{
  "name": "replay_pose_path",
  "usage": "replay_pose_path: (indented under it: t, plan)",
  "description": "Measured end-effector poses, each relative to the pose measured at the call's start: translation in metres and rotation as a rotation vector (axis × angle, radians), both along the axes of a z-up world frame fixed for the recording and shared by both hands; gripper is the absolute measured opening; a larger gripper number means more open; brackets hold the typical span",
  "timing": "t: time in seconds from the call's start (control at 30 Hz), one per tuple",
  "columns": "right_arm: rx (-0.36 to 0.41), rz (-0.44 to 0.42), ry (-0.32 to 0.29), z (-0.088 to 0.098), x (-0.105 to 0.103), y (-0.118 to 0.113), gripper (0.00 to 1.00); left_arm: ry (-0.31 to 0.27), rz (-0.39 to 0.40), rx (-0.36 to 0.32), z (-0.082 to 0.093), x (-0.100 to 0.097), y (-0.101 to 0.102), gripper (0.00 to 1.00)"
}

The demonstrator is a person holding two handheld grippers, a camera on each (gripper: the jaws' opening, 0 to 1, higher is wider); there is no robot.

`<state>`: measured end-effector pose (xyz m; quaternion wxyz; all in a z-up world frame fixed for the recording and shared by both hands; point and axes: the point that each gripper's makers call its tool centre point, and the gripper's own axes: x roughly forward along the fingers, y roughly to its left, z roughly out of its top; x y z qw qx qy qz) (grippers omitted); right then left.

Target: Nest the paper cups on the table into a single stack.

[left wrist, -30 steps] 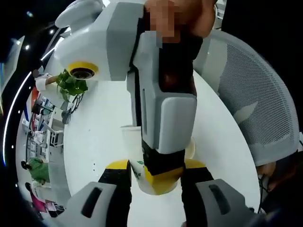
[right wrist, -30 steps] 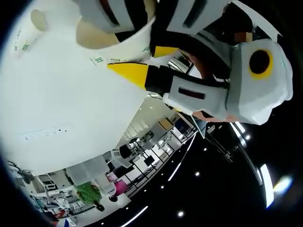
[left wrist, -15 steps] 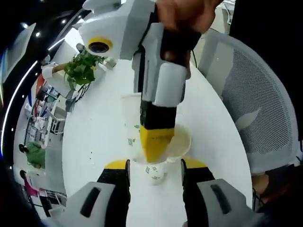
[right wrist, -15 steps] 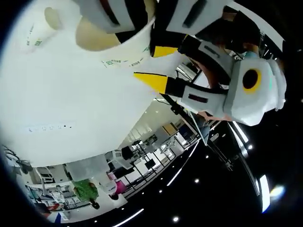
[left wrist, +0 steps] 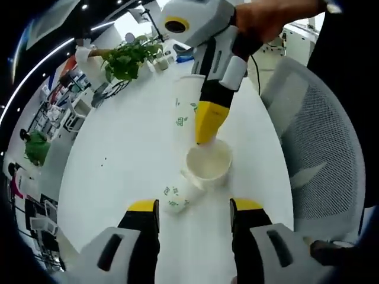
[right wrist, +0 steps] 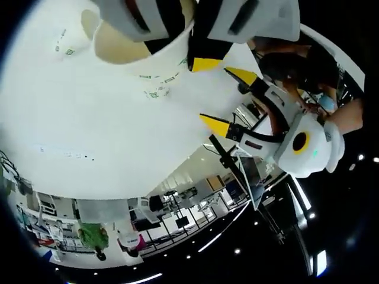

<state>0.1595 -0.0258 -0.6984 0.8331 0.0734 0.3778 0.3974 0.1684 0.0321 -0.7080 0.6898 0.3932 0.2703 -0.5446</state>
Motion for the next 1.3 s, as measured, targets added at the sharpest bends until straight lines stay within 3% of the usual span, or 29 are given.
replay_pose_path:
  t: [0.17, 0.4, 0.67, 0.93, 1.0, 1.3]
  plan:
    - [-0.067, 0.054, 0.001, -0.011, 0.001, -0.001, 0.00, 0.027, 0.064, -0.026, -0.007, -0.002, 0.014, 0.55]
    - [-0.184, 0.148, -0.009, -0.018, -0.009, 0.002, 0.00, 0.069, 0.186, -0.103, -0.014, -0.007, 0.024, 0.56]
    - [-0.261, 0.228, -0.007, -0.034, -0.003, 0.005, 0.00, 0.103, 0.247, -0.118, -0.033, -0.025, 0.041, 0.58]
    - [-0.355, 0.344, -0.006, -0.043, -0.008, 0.010, 0.00, 0.137, 0.382, -0.212, -0.035, -0.033, 0.052, 0.62]
    - [-0.390, 0.384, -0.012, -0.043, -0.017, 0.011, 0.00, 0.150, 0.406, -0.229, -0.036, -0.035, 0.054, 0.63]
    - [-0.460, 0.464, 0.018, -0.062, -0.017, 0.015, 0.00, 0.180, 0.488, -0.286, -0.042, -0.053, 0.058, 0.64]
